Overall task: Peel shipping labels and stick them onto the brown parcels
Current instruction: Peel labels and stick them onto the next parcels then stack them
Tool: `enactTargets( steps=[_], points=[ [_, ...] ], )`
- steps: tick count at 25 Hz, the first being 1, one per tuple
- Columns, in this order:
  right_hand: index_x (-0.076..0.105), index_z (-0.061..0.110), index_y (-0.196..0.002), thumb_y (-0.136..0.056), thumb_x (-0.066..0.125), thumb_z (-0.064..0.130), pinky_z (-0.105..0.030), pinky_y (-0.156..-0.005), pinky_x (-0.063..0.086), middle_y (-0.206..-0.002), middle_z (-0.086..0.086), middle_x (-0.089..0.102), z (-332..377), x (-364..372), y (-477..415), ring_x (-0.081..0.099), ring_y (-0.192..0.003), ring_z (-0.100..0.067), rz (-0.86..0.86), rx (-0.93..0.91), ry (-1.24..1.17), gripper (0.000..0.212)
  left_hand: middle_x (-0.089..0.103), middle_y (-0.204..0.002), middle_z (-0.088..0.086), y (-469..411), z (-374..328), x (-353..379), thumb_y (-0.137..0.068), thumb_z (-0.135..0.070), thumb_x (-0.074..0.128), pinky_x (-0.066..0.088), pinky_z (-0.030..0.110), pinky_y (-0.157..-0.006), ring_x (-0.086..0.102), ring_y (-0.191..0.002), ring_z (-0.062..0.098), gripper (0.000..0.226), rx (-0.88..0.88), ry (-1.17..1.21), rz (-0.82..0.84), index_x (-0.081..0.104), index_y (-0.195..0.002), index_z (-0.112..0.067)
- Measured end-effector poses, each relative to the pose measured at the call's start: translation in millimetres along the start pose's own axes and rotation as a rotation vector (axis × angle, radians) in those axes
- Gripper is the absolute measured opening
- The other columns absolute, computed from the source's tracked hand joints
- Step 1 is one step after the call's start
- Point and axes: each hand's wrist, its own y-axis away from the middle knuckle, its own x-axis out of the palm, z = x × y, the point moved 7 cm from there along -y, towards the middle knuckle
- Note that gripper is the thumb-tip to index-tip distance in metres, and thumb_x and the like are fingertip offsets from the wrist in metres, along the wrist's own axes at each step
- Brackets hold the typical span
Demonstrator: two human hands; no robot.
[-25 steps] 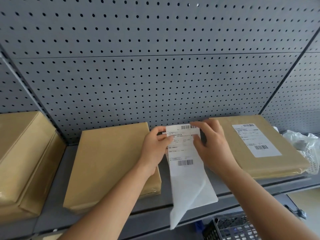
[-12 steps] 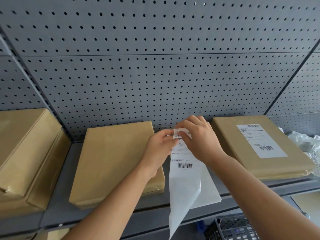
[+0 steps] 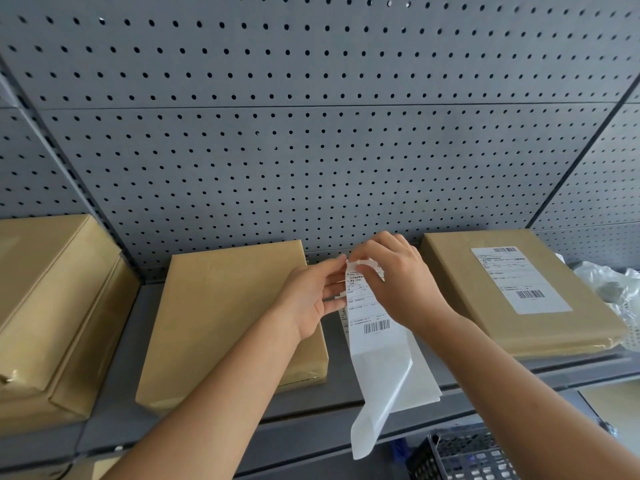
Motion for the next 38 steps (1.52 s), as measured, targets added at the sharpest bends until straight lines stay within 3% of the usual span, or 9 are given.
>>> enactTargets(
  steps=[4, 13, 17, 20, 22, 25, 30, 35, 38],
  points=[
    [0.069, 0.02, -0.098, -0.091, 0.069, 0.011, -0.035, -0.079, 0.045, -0.097, 0.002, 0.061, -0.1, -0.5, 1.5, 0.055, -0.089, -0.024, -0.013, 0.002, -0.001, 0.011, 0.078, -0.095, 0.011, -2.1, 0.6, -0.8, -0.098, -0.024, 0.064, 0.06, 0.041, -0.086, 0.073, -0.088, 0.024, 0.021, -0.012, -0.045, -0.043, 0.075, -0.105, -0.008],
    [0.063, 0.015, -0.095, -0.092, 0.063, 0.005, -0.028, -0.087, 0.042, -0.095, 0.006, 0.067, 1.8, -14.3, 7.8, 0.058, -0.091, -0.015, -0.025, 0.027, -0.067, 0.011, 0.079, -0.084, 0.01, -4.1, -4.7, -4.1, -0.098, -0.02, 0.063, 0.061, 0.032, -0.064, 0.072, -0.068, 0.021, 0.023, 0.026, -0.165, -0.162, 0.075, -0.099, -0.002],
    [0.064, 0.013, -0.098, -0.094, 0.06, 0.004, -0.027, -0.08, 0.044, -0.096, 0.004, 0.068, -0.5, -20.8, 8.4, 0.058, -0.091, -0.017, -0.03, 0.058, -0.093, 0.01, 0.08, -0.097, 0.011, 2.5, -6.6, 10.0, -0.096, -0.042, 0.065, 0.059, 0.04, -0.087, 0.075, -0.087, 0.026, 0.04, -0.015, -0.16, 0.004, 0.077, -0.105, -0.005],
    [0.064, 0.013, -0.097, -0.094, 0.058, 0.002, -0.029, -0.08, 0.046, -0.096, 0.004, 0.069, -2.1, -26.7, 9.5, 0.06, -0.091, -0.019, -0.047, 0.073, -0.109, 0.012, 0.079, -0.092, 0.009, 8.8, -9.1, 22.0, -0.095, -0.033, 0.068, 0.056, 0.043, -0.094, 0.072, -0.084, 0.024, 0.027, 0.023, -0.208, 0.104, 0.08, -0.099, -0.009],
    [0.063, 0.014, -0.097, -0.094, 0.058, 0.003, -0.032, -0.08, 0.049, -0.097, 0.005, 0.069, -3.4, -29.4, 11.2, 0.06, -0.092, -0.018, -0.048, 0.088, -0.117, 0.013, 0.078, -0.085, 0.007, 11.3, -10.2, 25.5, -0.095, -0.025, 0.07, 0.057, 0.041, -0.089, 0.07, -0.078, 0.021, 0.02, 0.04, -0.243, 0.092, 0.081, -0.084, -0.014],
    [0.062, 0.016, -0.098, -0.096, 0.058, 0.006, -0.03, -0.077, 0.05, -0.098, 0.005, 0.068, -6.3, -37.4, 14.4, 0.059, -0.091, -0.012, -0.064, 0.115, -0.134, 0.011, 0.074, -0.068, 0.0, 10.3, -11.4, 26.9, -0.095, -0.022, 0.068, 0.055, 0.027, -0.061, 0.067, -0.059, 0.013, 0.03, 0.053, -0.308, 0.037, 0.076, -0.067, -0.018],
    [0.061, 0.012, -0.099, -0.097, 0.057, 0.003, -0.007, -0.061, 0.034, -0.091, 0.01, 0.066, -0.5, -66.2, 12.9, 0.051, -0.068, 0.013, -0.112, 0.116, -0.19, 0.01, 0.074, -0.066, -0.003, 2.0, -13.5, 22.8, -0.096, -0.02, 0.067, 0.048, 0.016, -0.048, 0.067, -0.052, 0.006, 0.019, 0.116, -0.442, -0.026, 0.076, -0.08, -0.012],
    [0.059, 0.009, -0.099, -0.097, 0.055, 0.0, -0.008, -0.066, 0.038, -0.102, 0.0, 0.07, 14.0, -96.1, 10.6, 0.055, -0.07, 0.011, -0.197, 0.078, -0.235, 0.01, 0.062, -0.043, -0.002, -0.4, -10.2, 21.7, -0.094, -0.001, 0.058, 0.043, 0.016, -0.042, 0.056, -0.036, 0.012, 0.049, 0.056, -0.503, -0.055, 0.075, -0.05, -0.016],
    [0.059, 0.009, -0.1, -0.097, 0.054, -0.001, -0.019, -0.078, 0.045, -0.102, -0.003, 0.07, 23.8, -114.5, 8.3, 0.062, -0.09, -0.008, -0.271, 0.032, -0.268, 0.011, 0.049, -0.03, -0.01, 2.6, -14.8, 20.8, -0.098, 0.001, 0.05, 0.038, 0.014, -0.037, 0.049, -0.031, 0.009, 0.053, 0.08, -0.566, -0.078, 0.056, -0.047, -0.014]
  ],
)
